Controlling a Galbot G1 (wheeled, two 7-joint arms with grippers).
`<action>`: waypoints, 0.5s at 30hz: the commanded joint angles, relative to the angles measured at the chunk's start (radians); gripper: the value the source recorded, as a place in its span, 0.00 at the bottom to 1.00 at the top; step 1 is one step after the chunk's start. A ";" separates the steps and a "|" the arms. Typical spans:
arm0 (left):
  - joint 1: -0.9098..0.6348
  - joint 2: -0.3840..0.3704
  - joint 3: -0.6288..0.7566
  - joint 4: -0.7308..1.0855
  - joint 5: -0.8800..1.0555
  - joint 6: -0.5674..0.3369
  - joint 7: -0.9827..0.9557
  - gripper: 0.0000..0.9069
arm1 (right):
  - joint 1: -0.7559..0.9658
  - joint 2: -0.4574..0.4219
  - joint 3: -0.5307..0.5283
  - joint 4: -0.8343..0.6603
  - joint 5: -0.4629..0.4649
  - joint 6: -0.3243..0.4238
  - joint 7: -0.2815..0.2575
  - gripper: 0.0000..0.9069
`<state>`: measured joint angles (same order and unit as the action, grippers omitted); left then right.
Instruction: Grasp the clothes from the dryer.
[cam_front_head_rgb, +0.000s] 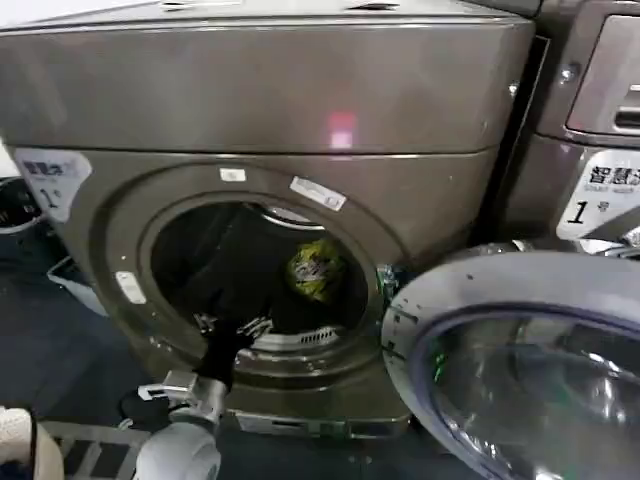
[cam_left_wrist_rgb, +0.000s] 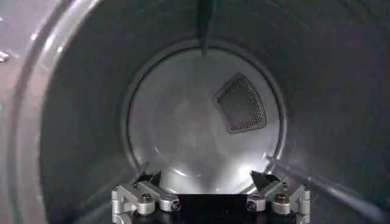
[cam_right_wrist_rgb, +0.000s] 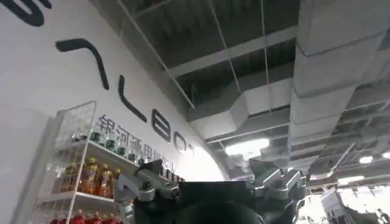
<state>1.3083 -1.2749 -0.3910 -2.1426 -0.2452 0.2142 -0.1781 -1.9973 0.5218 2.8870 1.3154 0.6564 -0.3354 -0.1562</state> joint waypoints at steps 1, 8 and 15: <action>0.000 -0.002 -0.002 0.000 0.000 0.000 0.000 1.00 | 0.000 0.000 0.000 0.001 0.001 0.001 0.002 1.00; -0.030 -0.006 -0.001 0.023 -0.004 -0.009 0.007 1.00 | -0.010 0.012 0.010 0.007 0.000 0.014 0.001 1.00; -0.189 -0.053 0.014 0.189 0.000 -0.038 0.019 1.00 | -0.030 0.026 0.027 0.033 -0.076 0.021 -0.010 1.00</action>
<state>1.2476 -1.2944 -0.3897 -2.0905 -0.2464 0.1905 -0.1652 -2.0213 0.5433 2.9060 1.3345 0.6233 -0.3218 -0.1577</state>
